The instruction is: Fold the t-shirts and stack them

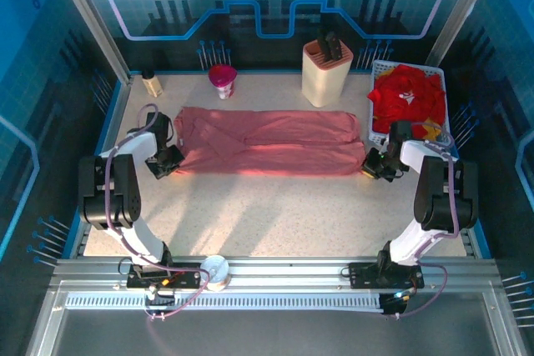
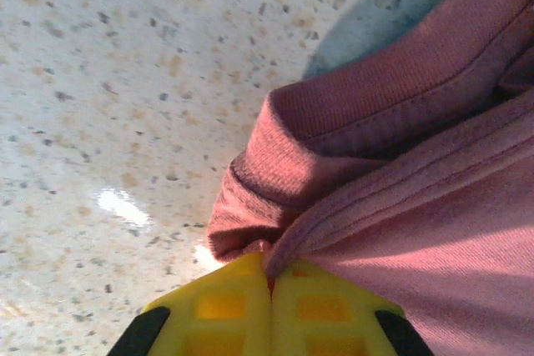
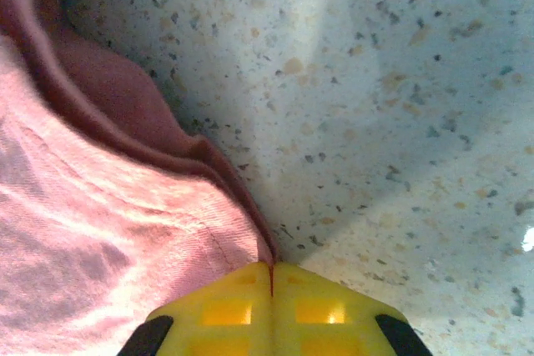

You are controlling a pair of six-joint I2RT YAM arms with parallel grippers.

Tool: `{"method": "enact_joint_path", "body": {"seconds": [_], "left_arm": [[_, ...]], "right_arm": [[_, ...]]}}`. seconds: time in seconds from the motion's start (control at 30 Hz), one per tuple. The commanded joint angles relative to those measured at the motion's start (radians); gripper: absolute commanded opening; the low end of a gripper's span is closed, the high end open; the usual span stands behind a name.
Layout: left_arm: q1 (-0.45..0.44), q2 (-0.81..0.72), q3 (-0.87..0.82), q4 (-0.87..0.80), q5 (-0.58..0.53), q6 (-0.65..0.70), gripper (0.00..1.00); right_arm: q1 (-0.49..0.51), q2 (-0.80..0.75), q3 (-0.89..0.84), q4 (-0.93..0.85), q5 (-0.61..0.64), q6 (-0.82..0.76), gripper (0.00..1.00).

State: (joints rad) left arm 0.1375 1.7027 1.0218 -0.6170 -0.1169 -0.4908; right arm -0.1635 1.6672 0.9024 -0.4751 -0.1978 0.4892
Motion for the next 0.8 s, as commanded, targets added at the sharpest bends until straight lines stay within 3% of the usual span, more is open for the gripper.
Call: {"method": "enact_joint_path", "body": {"seconds": [0.0, 0.53, 0.77], "left_arm": [[0.003, -0.013, 0.038, -0.116, -0.067, 0.030, 0.00], [-0.035, 0.026, 0.089, -0.303, -0.124, 0.093, 0.00], [-0.052, -0.066, 0.028, -0.356, -0.100, 0.074, 0.00]], "right_arm": [[-0.014, -0.047, -0.010, -0.032, 0.014, -0.001, 0.00], [-0.023, -0.130, -0.099, -0.067, 0.041, -0.021, 0.00], [-0.025, -0.267, -0.191, -0.095, 0.037, 0.024, 0.00]]}}
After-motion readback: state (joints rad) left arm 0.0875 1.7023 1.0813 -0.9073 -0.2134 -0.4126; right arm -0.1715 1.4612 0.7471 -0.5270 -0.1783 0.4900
